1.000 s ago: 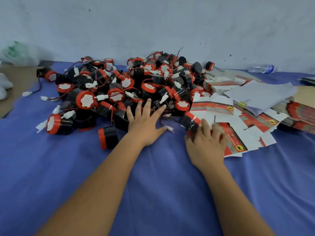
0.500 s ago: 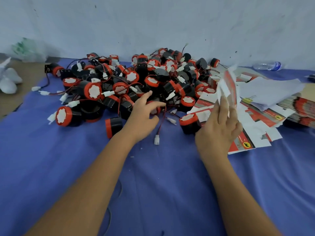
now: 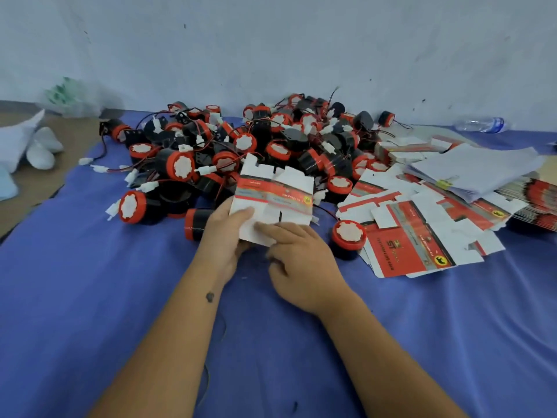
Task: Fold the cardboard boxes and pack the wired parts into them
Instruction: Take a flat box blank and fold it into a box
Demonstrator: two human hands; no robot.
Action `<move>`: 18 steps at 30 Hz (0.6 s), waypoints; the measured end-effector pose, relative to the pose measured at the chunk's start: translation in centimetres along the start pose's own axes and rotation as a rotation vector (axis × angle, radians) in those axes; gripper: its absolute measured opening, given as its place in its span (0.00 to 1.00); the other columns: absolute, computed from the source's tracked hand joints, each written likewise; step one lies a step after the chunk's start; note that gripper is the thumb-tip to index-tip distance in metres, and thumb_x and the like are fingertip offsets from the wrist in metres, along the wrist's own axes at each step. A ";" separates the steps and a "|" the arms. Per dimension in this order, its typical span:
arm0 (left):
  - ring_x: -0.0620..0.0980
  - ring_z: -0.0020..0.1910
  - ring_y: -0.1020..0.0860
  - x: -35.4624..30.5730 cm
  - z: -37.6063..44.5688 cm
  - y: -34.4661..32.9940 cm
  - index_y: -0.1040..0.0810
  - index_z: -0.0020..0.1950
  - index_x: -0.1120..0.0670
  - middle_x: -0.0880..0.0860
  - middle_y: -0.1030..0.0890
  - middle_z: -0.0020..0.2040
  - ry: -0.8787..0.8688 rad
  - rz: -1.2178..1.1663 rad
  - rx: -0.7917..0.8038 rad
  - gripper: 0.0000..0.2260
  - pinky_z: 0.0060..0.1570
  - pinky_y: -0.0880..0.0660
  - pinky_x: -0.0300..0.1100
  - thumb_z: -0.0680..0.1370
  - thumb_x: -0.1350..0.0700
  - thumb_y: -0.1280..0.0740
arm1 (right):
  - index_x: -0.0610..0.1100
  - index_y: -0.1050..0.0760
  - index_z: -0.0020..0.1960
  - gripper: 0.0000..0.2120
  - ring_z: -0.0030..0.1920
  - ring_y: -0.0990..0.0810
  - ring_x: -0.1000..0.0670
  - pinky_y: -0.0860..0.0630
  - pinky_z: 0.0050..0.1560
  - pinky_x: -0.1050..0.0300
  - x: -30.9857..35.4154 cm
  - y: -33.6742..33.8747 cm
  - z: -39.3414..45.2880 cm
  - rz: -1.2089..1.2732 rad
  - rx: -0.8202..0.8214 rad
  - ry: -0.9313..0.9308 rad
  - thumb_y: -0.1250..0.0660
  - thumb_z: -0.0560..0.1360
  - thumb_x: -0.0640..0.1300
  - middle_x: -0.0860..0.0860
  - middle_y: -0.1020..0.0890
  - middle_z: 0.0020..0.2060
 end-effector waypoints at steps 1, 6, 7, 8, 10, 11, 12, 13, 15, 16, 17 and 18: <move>0.55 0.54 0.17 0.1 0.1 0.2 0.21 0.59 0.53 0.54 0.15 0.53 -0.028 0.031 -0.020 0.12 0.46 0.17 0.47 0.83 0.63 0.41 | 0.40 0.19 0.39 0.10 0.59 0.22 0.47 0.27 0.58 0.54 -0.6 0.2 -0.2 0.098 -0.031 -0.061 0.39 0.68 0.39 0.49 0.18 0.60; 0.49 0.52 0.16 -0.8 -0.1 0.3 0.24 0.61 0.50 0.49 0.14 0.52 -0.112 -0.028 -0.013 0.16 0.42 0.18 0.44 0.81 0.68 0.40 | 0.46 0.22 0.43 0.09 0.44 0.22 0.58 0.26 0.42 0.66 -5.6 0.9 -1.2 0.570 -0.302 -0.511 0.40 0.74 0.37 0.58 0.18 0.40; 0.48 0.51 0.16 -0.9 -0.3 0.1 0.24 0.60 0.50 0.48 0.14 0.51 -0.121 -0.038 -0.004 0.17 0.43 0.18 0.44 0.80 0.69 0.40 | 0.49 0.22 0.48 0.10 0.45 0.21 0.60 0.27 0.41 0.71 -6.2 0.8 -1.2 0.658 -0.336 -0.576 0.38 0.76 0.37 0.61 0.19 0.41; 0.48 0.51 0.16 -1.1 -0.5 -0.2 0.24 0.59 0.49 0.48 0.14 0.50 -0.138 -0.023 0.018 0.17 0.45 0.18 0.44 0.80 0.70 0.40 | 0.52 0.23 0.52 0.11 0.47 0.22 0.62 0.28 0.42 0.73 -6.6 0.8 -1.0 0.737 -0.371 -0.605 0.37 0.77 0.38 0.62 0.19 0.43; 0.48 0.54 0.18 -1.5 -1.1 -1.3 0.22 0.54 0.48 0.47 0.15 0.50 -0.195 0.121 0.104 0.17 0.51 0.21 0.45 0.79 0.71 0.38 | 0.56 0.26 0.59 0.13 0.50 0.22 0.63 0.27 0.46 0.72 -6.5 1.1 -0.4 0.900 -0.421 -0.584 0.33 0.77 0.43 0.60 0.19 0.49; 0.49 0.58 0.20 -1.6 -1.6 -2.2 0.21 0.52 0.48 0.48 0.16 0.54 -0.228 0.226 0.178 0.16 0.57 0.23 0.45 0.78 0.69 0.36 | 0.58 0.28 0.62 0.16 0.52 0.21 0.62 0.25 0.49 0.69 -6.3 1.0 -0.1 1.000 -0.424 -0.570 0.30 0.76 0.47 0.59 0.19 0.51; 0.48 0.63 0.22 -1.4 -2.2 -3.3 0.21 0.53 0.49 0.48 0.18 0.58 -0.254 0.332 0.263 0.12 0.62 0.25 0.46 0.77 0.66 0.34 | 0.59 0.29 0.64 0.21 0.55 0.21 0.59 0.23 0.52 0.64 -6.2 0.7 0.1 1.110 -0.408 -0.575 0.29 0.73 0.52 0.58 0.19 0.55; 0.47 0.67 0.25 -0.9 -2.7 -4.3 0.20 0.56 0.51 0.48 0.20 0.63 -0.257 0.414 0.342 0.10 0.66 0.28 0.47 0.76 0.61 0.31 | 0.56 0.30 0.67 0.26 0.56 0.20 0.54 0.22 0.54 0.57 -6.2 0.3 0.3 1.213 -0.383 -0.591 0.28 0.71 0.54 0.54 0.19 0.57; 0.41 0.72 0.31 -0.2 -3.2 -5.4 0.19 0.57 0.56 0.44 0.26 0.70 -0.251 0.460 0.394 0.13 0.70 0.33 0.44 0.75 0.53 0.30 | 0.49 0.29 0.67 0.26 0.57 0.19 0.48 0.21 0.56 0.49 -6.2 0.0 0.2 1.366 -0.371 -0.611 0.27 0.71 0.52 0.50 0.18 0.58; 0.38 0.72 0.32 -0.4 -3.2 -5.6 0.19 0.55 0.58 0.43 0.28 0.72 -0.259 0.437 0.364 0.13 0.70 0.34 0.41 0.75 0.51 0.32 | 0.48 0.26 0.65 0.21 0.57 0.18 0.48 0.21 0.57 0.49 -6.4 0.2 0.0 1.417 -0.395 -0.622 0.28 0.74 0.49 0.50 0.17 0.56; 0.38 0.72 0.32 -0.7 -3.1 -5.5 0.19 0.52 0.59 0.43 0.28 0.72 -0.275 0.394 0.308 0.13 0.69 0.33 0.40 0.75 0.51 0.33 | 0.48 0.23 0.62 0.15 0.56 0.17 0.48 0.22 0.57 0.50 -6.7 0.4 -0.2 1.458 -0.424 -0.638 0.30 0.76 0.46 0.49 0.16 0.55; 0.40 0.71 0.31 -1.1 -2.8 -5.1 0.21 0.51 0.58 0.45 0.28 0.70 -0.289 0.343 0.242 0.11 0.68 0.32 0.41 0.75 0.51 0.34 | 0.48 0.22 0.59 0.11 0.56 0.17 0.48 0.22 0.57 0.49 -6.9 0.5 -0.5 1.496 -0.443 -0.651 0.33 0.78 0.44 0.49 0.15 0.54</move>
Point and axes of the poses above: each hand's wrist, its own z-axis towards the middle knuckle, its own y-axis out of the back of the hand, x = y × z, the point moved 8 cm from there along z, towards the middle knuckle
